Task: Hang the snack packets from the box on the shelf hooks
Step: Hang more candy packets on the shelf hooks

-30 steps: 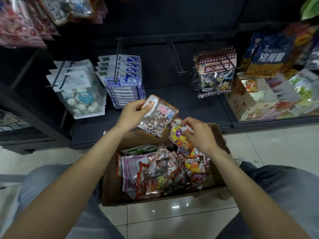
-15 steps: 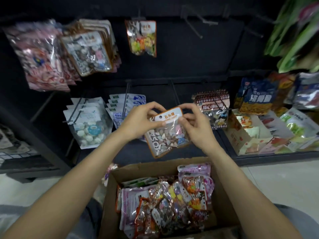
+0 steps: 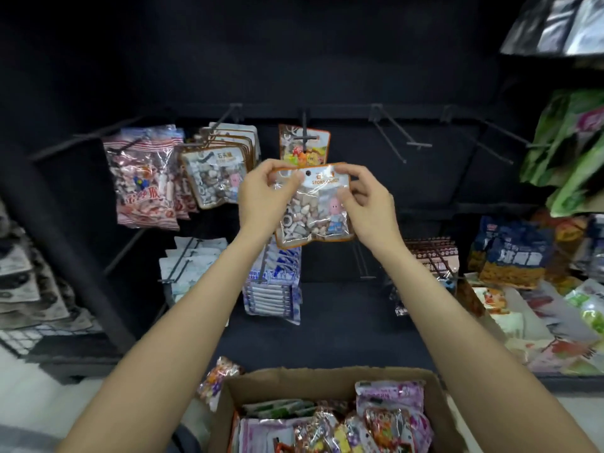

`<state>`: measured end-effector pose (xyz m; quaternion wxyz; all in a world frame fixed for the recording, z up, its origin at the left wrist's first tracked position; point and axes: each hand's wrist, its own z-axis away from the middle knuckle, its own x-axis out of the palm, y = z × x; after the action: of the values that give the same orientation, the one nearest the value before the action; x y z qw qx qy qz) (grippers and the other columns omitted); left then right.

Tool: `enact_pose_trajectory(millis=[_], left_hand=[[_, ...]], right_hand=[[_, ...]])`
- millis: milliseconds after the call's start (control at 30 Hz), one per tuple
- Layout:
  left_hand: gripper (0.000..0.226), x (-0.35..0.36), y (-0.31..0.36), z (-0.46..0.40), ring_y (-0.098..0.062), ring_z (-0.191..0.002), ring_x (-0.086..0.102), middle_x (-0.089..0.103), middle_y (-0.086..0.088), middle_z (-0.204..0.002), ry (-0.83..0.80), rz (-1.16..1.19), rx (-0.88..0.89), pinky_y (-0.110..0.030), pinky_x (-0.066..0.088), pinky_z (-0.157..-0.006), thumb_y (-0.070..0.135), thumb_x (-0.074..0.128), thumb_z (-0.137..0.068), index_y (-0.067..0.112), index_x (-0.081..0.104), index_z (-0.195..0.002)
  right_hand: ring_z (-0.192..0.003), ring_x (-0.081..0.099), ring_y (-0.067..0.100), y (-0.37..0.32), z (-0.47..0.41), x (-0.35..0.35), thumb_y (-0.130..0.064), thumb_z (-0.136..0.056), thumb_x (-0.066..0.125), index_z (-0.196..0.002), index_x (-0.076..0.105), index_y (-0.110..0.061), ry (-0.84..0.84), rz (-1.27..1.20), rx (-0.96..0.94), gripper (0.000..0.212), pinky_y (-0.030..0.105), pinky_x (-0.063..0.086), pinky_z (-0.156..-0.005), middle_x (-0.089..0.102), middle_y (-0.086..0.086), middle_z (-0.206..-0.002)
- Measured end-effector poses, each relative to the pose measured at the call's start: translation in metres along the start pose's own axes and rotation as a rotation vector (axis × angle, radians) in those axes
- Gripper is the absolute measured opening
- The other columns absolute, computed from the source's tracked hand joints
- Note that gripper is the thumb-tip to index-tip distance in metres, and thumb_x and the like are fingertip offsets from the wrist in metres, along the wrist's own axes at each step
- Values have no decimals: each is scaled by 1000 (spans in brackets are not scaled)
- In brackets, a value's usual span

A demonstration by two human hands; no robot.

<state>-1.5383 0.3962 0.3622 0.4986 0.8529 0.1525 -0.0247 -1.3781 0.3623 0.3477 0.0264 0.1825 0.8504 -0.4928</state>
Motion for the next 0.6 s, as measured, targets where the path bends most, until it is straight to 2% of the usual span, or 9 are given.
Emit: enact_pose_trajectory(millis=[67, 100, 167, 233, 267, 333, 400, 500, 600], left_hand=[[16, -13, -4, -3, 10, -72, 54, 60, 16, -84, 28, -11, 23, -7, 40, -64, 27, 71, -83, 22, 63, -96], [20, -22, -9, -4, 10, -82, 55, 60, 16, -92, 40, 2, 28, -6, 41, -72, 25, 71, -83, 22, 59, -99], [31, -42, -20, -6, -3, -100, 59, 59, 13, -106, 42, 56, 41, -17, 46, -88, 23, 73, -82, 25, 52, -104], [37, -65, -34, -6, -11, -107, 60, 59, 9, -112, 23, 63, 73, -32, 50, -92, 19, 75, -80, 28, 49, -104], [36, -76, -39, -6, -13, -107, 60, 59, 5, -114, 10, 41, 88, -36, 51, -93, 15, 75, -80, 26, 50, -104], [34, -97, -53, -10, -13, -109, 59, 60, 1, -116, 5, -16, 93, -38, 50, -95, 12, 75, -80, 21, 55, -106], [36, -116, -63, -19, -11, -113, 56, 59, 4, -119, 33, -88, 78, -38, 48, -98, 17, 76, -79, 26, 58, -110], [40, -132, -73, -35, -10, -116, 51, 56, 6, -123, 36, -142, 49, -39, 44, -101, 25, 75, -79, 30, 58, -114], [50, -131, -75, -47, -3, -117, 41, 49, 5, -130, 2, -243, 24, -21, 30, -97, 30, 74, -79, 23, 54, -125]], right_hand=[[-86, 69, 11, -3, -6, 14, -4, -90, 59, -120, 58, -22, -77, -76, 48, 36, 29, 57, -70, 68, 0, -104], [-87, 68, 10, -4, -8, 22, -3, -88, 61, -121, 58, -22, -101, -97, 53, 38, 27, 57, -71, 68, 1, -106], [-89, 66, 7, -6, -12, 42, -3, -87, 64, -121, 60, -22, -94, -97, 24, 39, 31, 58, -77, 66, -4, -110], [-84, 64, 1, -4, -18, 67, -5, -86, 64, -121, 62, -23, -62, -75, -3, 40, 35, 56, -82, 64, -10, -110], [-81, 64, 5, -5, -21, 80, -7, -85, 65, -121, 62, -26, -53, -62, -16, 41, 38, 56, -81, 64, -10, -108], [-83, 65, 26, -7, -26, 108, -12, -84, 65, -119, 60, -36, -59, -20, -60, 42, 47, 55, -78, 68, 1, -103], [-78, 64, 30, -9, -32, 131, -15, -85, 63, -122, 58, -39, -83, 21, -116, 44, 47, 54, -75, 68, 10, -94], [-52, 50, 9, -9, -42, 155, -11, -87, 63, -128, 57, -32, -84, 80, -130, 47, 25, 48, -61, 63, -7, -71], [-43, 40, 4, -5, -50, 169, -8, -88, 64, -132, 56, -28, -60, 141, -101, 49, 10, 36, -55, 49, -21, -66]])
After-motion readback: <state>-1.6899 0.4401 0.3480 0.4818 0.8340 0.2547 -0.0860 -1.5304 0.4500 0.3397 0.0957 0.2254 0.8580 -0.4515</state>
